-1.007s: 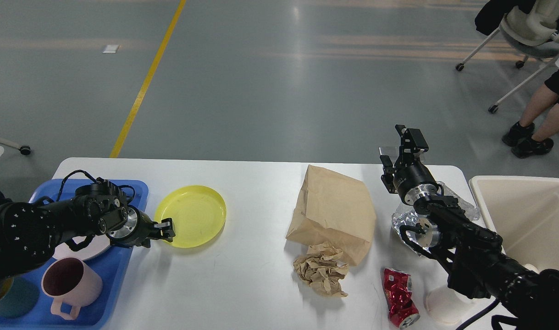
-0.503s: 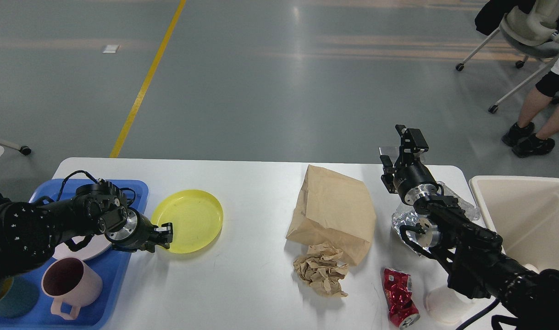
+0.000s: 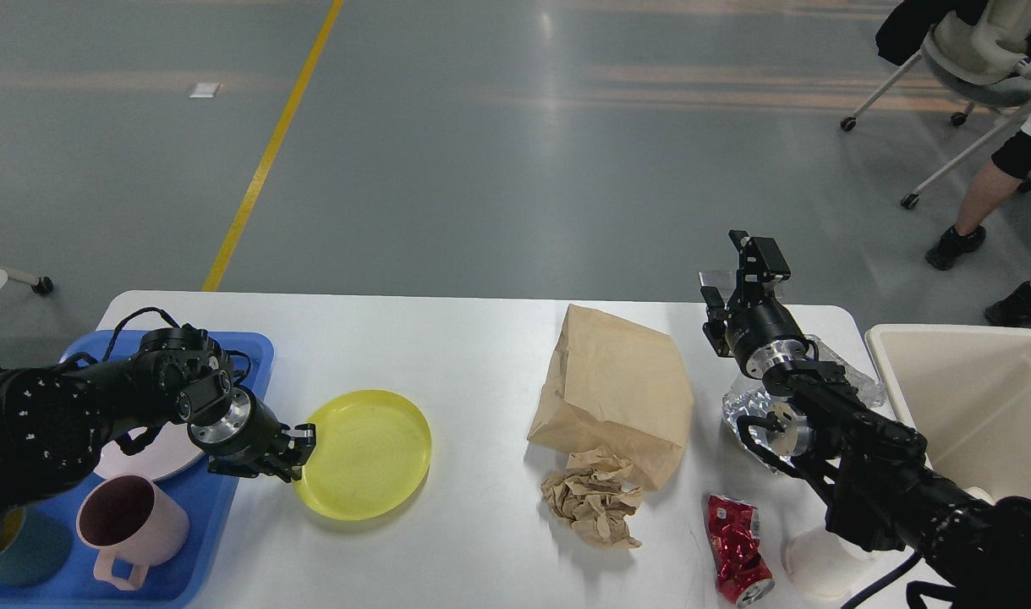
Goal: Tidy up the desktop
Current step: 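Lift the yellow plate and set it on the white plate in the tray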
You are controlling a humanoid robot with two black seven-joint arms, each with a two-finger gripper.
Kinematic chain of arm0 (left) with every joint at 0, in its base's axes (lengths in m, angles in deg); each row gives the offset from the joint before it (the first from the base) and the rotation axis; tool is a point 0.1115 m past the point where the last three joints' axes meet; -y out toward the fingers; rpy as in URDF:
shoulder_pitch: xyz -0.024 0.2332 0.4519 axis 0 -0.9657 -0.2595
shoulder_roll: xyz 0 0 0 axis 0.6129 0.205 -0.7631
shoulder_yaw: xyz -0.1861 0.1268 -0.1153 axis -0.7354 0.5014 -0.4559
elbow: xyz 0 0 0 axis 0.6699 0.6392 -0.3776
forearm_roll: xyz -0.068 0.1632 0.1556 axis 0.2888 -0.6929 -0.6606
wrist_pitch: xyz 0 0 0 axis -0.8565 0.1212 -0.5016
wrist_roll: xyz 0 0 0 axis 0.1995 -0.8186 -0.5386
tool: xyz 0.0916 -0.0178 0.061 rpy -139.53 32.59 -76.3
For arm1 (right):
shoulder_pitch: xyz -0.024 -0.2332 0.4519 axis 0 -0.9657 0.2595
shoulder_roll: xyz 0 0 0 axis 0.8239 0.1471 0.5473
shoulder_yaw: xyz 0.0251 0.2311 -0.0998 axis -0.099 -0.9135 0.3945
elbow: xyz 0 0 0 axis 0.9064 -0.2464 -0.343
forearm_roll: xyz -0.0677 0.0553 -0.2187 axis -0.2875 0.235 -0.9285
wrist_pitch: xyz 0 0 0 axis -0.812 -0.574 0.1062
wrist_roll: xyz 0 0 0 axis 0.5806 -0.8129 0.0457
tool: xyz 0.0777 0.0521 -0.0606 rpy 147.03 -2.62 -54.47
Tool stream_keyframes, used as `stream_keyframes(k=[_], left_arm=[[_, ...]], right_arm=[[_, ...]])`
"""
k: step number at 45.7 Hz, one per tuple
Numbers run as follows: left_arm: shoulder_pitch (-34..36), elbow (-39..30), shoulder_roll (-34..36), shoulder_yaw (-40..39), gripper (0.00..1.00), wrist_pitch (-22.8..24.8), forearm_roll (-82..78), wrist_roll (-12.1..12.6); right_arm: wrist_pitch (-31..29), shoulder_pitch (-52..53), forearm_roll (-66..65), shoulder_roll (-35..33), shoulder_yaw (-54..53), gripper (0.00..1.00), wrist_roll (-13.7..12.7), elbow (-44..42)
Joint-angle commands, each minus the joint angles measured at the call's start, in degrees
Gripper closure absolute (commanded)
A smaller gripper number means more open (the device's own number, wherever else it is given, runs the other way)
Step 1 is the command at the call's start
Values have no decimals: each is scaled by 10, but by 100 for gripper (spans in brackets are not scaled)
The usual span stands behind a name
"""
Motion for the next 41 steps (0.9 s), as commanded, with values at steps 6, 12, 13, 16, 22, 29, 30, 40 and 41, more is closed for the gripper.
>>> stream_keyframes(k=[6, 12, 13, 16, 22, 29, 30, 40, 41], left_arm=[[11, 0, 1, 0, 100, 23, -1, 19], [21, 0, 4, 0, 100, 25, -1, 22], [23, 0, 4, 0, 100, 26, -1, 22], [30, 0, 6, 0, 100, 35, -1, 22], [61, 0, 9, -1, 100, 72, 0, 20], [94, 0, 10, -1, 100, 109, 1, 20], [97, 0, 11, -1, 100, 112, 1, 19], [127, 0, 41, -1, 100, 121, 1, 20], [130, 0, 48, -1, 100, 121, 1, 20]], right_arm=[[0, 0, 0, 0, -1, 0, 0, 0], [0, 0, 0, 0, 0, 0, 0, 0], [0, 0, 0, 0, -1, 0, 0, 0], [0, 0, 0, 0, -1, 0, 0, 0], [0, 0, 0, 0, 0, 0, 0, 0], [0, 0, 0, 0, 0, 0, 0, 0], [0, 0, 0, 0, 0, 0, 0, 0], [0, 0, 0, 0, 0, 0, 0, -1], [0, -1, 0, 0, 0, 0, 0, -1]])
